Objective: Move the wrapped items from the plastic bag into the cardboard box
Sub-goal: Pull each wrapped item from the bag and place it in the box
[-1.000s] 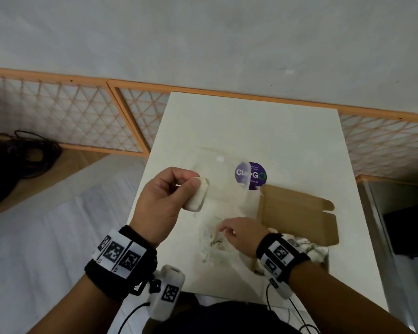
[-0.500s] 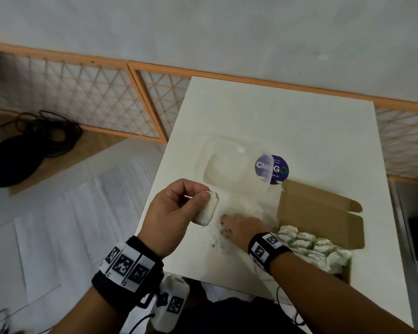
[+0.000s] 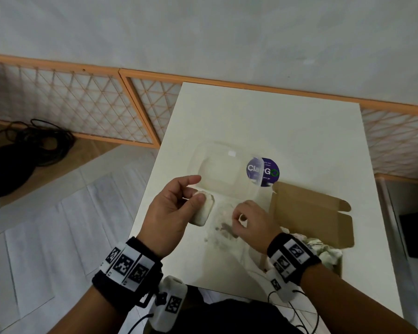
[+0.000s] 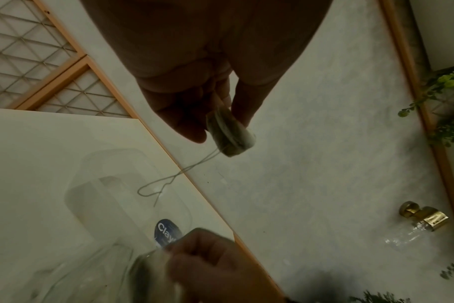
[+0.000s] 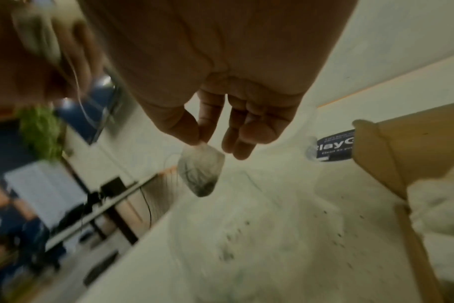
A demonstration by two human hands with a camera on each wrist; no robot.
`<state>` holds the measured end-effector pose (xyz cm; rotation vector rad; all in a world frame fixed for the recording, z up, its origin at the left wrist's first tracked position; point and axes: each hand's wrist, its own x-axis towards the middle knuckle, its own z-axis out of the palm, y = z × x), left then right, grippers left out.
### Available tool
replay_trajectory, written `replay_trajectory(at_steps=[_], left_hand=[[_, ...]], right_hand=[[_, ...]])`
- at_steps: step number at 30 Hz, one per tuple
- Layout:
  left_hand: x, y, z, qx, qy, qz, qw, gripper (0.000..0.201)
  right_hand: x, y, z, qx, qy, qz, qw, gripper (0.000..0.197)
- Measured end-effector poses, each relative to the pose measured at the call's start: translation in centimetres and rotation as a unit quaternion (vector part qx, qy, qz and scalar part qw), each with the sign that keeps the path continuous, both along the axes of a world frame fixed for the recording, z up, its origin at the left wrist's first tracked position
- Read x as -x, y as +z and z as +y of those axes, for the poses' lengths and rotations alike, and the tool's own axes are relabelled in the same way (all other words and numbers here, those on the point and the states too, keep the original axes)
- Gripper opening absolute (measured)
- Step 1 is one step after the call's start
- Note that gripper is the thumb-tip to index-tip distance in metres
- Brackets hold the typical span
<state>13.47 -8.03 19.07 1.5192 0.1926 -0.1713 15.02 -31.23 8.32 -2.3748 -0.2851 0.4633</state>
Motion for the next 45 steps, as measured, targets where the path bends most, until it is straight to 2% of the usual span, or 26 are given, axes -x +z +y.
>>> replay_trajectory(at_steps=[3,6,13,15,17,21,25,29,35,41,45], left_hand=[[-0.5,-0.1,-0.8,-0.013,-0.025,0.006,1.0,0.017],[-1.0,0.1,-1.9,-0.013,-0.056,0.008,0.998,0.01],[-1.8,1.5,-5.3,-0.01,-0.171,-0.009,0.985,0.005],[-1.8,1.9,-6.2,-0.016,-0.207,-0.021,0.978,0.003],[-1.8,2.0,-7.2,-0.002,-0.225,-0.043,0.973,0.01],[-1.7,2.2,-8.4,-0.006,-0.215,-0.081,0.973,0.016],[-2.0,2.3,-9.2,0.012,-0.223,-0.061,0.973,0.007],[-2.6,2.2,-9.9,0.001,-0.218,-0.047,0.975,0.014],[-3.7,3.1,-8.7,-0.03,-0.207,-0.06,0.976,0.007],[-4.2,5.9,-8.0,-0.111,-0.221,-0.133,0.96,0.007],[-3.8,7.9,-8.4,-0.135,-0.256,-0.175,0.941,0.009]], right_hand=[[-0.1,3.3,-1.7,-0.117,-0.083,0.023,0.989,0.016],[-0.2,6.3,-3.1,-0.229,-0.146,0.078,0.959,0.016],[0.4,11.5,-5.0,-0.361,-0.222,0.059,0.904,0.014],[0.7,12.1,-5.3,-0.363,-0.227,0.039,0.903,0.012],[1.0,12.5,-5.4,-0.356,-0.232,0.008,0.905,0.008],[2.0,13.2,-5.6,-0.304,-0.254,-0.073,0.915,0.013],[2.9,14.0,-5.5,-0.248,-0.229,-0.141,0.931,0.011],[3.3,14.2,-5.3,-0.222,-0.192,-0.18,0.939,0.012],[3.2,13.7,-6.4,-0.224,-0.202,-0.154,0.941,0.014],[2.8,13.4,-6.8,-0.338,-0.215,-0.058,0.914,0.006],[2.7,13.4,-6.4,-0.374,-0.177,-0.031,0.91,0.027]])
